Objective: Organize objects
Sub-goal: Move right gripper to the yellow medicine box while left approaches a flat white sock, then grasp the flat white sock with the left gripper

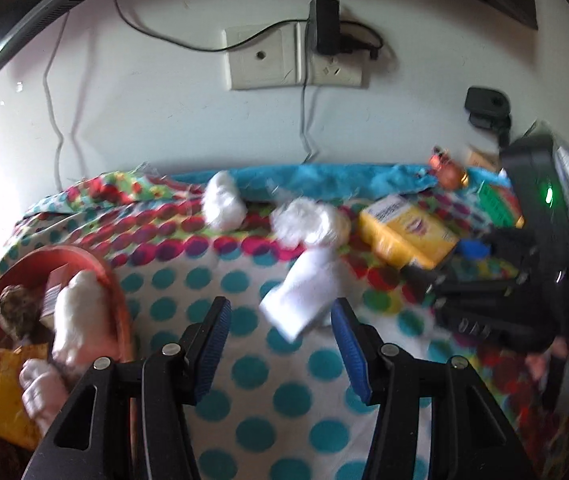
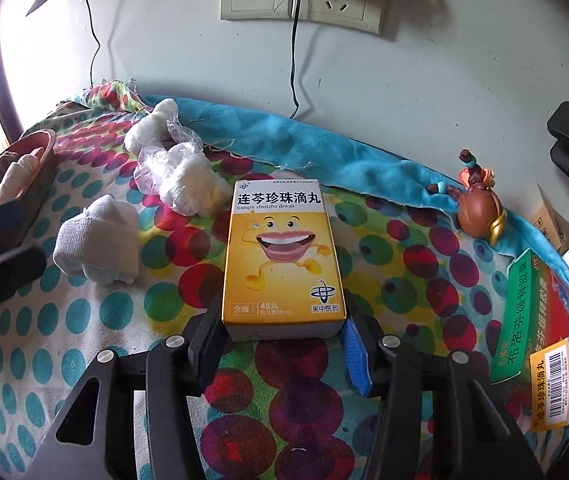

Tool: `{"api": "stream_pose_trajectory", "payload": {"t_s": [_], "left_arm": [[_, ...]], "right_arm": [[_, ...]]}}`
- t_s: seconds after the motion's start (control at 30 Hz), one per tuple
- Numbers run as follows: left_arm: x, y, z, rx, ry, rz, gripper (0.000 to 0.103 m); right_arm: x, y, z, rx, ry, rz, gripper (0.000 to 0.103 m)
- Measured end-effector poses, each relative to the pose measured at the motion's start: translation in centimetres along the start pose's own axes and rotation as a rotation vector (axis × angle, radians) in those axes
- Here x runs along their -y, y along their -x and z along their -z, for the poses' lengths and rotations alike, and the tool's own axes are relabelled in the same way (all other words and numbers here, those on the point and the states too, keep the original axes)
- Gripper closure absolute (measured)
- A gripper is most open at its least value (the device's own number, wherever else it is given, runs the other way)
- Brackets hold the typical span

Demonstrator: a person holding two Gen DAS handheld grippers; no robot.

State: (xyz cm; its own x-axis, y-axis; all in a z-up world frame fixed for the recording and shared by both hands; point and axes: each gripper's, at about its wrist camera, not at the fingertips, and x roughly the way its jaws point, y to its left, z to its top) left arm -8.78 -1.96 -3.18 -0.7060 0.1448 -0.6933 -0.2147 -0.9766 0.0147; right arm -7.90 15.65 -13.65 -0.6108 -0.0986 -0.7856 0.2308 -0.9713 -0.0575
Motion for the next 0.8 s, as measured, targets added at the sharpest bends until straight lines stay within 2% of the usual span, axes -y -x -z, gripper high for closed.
{"api": "stream_pose_trajectory", "payload": {"t_s": [0.1,0.2,0.4,0.57,0.7,0.8], "left_arm": [[0.5,-0.8,-1.2,-0.003,-0.020,0.073,0.047],[1.1,-2.3,-1.7,-0.062,-0.056,0.114,0.044],[0.7,-4.4,-2.0,-0.120,-0.055,0.107,0.043],[0.8,-5.6,-2.0,-0.117,-0.061,0.127,0.038],[1.2,-7.3,-1.1,-0.183,-0.092,0.114,0.036],[0.4,-7.2,-0.9,-0.152,-0.051,0.142,0.035]], "right_arm": [[0.4,0.0,0.1,-0.005,-0.025,-0.026,0.055],[0.4,0.0,0.1,-0.003,-0.015,-0.015,0.055],[0.3,0.0,0.1,-0.004,-0.014,-0.015,0.055],[0.3,0.1,0.1,-0.004,-0.009,-0.008,0.055],[0.2,0.1,0.1,-0.004,-0.009,-0.008,0.055],[0.2,0.1,0.1,-0.003,-0.008,-0.006,0.055]]}}
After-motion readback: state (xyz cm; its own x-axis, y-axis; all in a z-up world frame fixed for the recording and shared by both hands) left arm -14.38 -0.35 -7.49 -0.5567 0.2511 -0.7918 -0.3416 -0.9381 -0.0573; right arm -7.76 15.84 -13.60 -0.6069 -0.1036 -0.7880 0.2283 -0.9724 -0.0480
